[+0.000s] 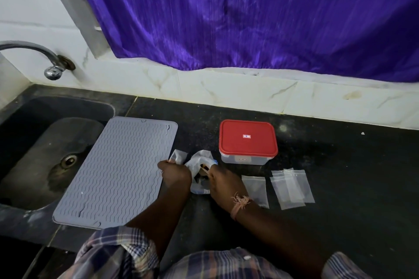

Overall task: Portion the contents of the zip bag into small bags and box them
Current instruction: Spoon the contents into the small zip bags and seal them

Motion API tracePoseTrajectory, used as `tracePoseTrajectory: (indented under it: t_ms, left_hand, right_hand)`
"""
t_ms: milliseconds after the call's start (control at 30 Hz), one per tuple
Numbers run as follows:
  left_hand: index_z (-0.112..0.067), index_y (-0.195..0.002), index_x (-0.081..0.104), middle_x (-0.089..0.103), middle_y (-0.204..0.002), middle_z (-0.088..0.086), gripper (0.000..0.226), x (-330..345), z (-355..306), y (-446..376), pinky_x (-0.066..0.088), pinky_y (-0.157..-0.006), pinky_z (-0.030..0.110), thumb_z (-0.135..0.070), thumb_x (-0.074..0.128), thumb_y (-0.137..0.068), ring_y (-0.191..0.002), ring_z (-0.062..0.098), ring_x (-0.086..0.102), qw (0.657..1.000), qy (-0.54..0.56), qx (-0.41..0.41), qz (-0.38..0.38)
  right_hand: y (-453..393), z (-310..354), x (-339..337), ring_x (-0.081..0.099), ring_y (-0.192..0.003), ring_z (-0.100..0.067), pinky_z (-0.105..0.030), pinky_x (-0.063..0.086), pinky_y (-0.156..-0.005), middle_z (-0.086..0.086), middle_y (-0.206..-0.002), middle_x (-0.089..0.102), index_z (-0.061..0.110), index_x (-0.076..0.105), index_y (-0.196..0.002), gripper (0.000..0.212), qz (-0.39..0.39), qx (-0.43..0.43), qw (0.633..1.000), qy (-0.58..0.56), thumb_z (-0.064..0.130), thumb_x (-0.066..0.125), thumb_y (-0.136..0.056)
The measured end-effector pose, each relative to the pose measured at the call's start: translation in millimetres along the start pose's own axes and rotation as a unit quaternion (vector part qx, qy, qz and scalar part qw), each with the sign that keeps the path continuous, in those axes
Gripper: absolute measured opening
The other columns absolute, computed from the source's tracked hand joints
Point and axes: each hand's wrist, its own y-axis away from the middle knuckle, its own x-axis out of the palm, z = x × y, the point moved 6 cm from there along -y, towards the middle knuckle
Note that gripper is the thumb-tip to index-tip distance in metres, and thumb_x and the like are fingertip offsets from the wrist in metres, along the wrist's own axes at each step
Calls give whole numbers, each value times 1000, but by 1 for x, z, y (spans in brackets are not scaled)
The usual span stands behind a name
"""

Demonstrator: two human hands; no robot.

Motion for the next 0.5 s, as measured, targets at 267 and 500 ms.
tracePoseTrajectory:
  t_ms: [267, 500]
  left_hand:
    - [-9, -143, 50, 54, -146, 13, 48, 1, 6, -3, 39, -115, 48, -29, 59, -100, -137, 33, 50, 993, -109, -8, -33]
    - [-10, -143, 50, 54, -146, 13, 51, 0, 5, -4, 41, -114, 50, -30, 63, -98, -137, 33, 50, 994, -100, -11, -45]
  right_hand:
    - [9, -38, 20, 65, -83, -10, -29, 55, -81, 4, -87, 71, 28, 64, -75, 15, -4, 214, 947, -240, 21, 63, -89]
    - [19, -65, 40, 69, -75, -22, -39, 58, -73, -3, -77, 74, 21, 73, -84, 18, -23, 335, 851, -403, 33, 63, -76]
